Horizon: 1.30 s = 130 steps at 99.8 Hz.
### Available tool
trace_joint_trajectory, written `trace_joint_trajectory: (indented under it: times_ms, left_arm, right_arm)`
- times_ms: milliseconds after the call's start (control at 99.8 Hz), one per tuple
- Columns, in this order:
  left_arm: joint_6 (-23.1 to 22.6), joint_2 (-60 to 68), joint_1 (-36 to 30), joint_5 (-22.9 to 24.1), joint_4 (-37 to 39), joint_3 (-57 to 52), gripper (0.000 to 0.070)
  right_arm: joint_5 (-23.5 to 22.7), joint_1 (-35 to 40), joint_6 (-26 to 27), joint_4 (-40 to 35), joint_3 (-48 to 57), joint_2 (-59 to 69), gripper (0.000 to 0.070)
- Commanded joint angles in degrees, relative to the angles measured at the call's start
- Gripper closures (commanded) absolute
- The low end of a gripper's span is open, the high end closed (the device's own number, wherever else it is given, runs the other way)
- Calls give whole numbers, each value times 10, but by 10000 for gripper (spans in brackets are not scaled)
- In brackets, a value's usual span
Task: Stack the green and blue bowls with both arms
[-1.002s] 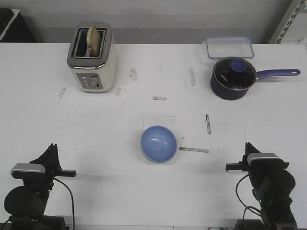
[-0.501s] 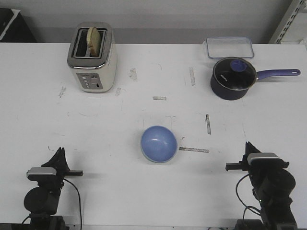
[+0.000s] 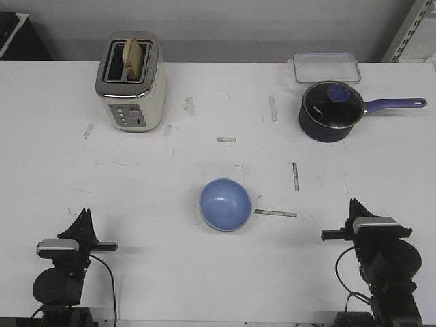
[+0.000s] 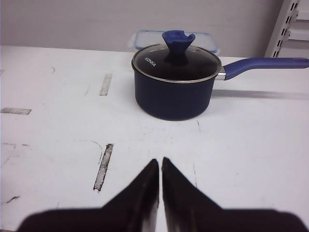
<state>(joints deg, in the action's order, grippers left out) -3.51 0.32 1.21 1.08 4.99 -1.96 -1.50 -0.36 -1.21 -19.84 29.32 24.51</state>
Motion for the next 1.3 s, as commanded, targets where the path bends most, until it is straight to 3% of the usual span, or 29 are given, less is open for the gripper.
trace_joint_trajectory:
  times_ms: [0, 281, 391, 741, 972, 1292]
  left_arm:
    - [1, -1, -1, -2, 7, 12, 698]
    - [1, -1, -1, -2, 7, 12, 698]
    - [1, -1, -1, -2, 7, 12, 699]
    - [1, -1, -1, -2, 7, 12, 698]
    - [1, -1, -1, -2, 7, 12, 698]
    - [1, -1, -1, -2, 7, 12, 698]
  right_arm:
    - [0, 1, 3, 7, 3, 3, 699]
    - [0, 1, 3, 10, 2, 2, 699]
    - [0, -5, -20, 22, -4, -12, 699]
    - [0, -19, -15, 184, -190, -118, 699]
    - [0, -19, 23, 159, -286, -248, 699]
    - [0, -19, 23, 171, -286, -245, 699]
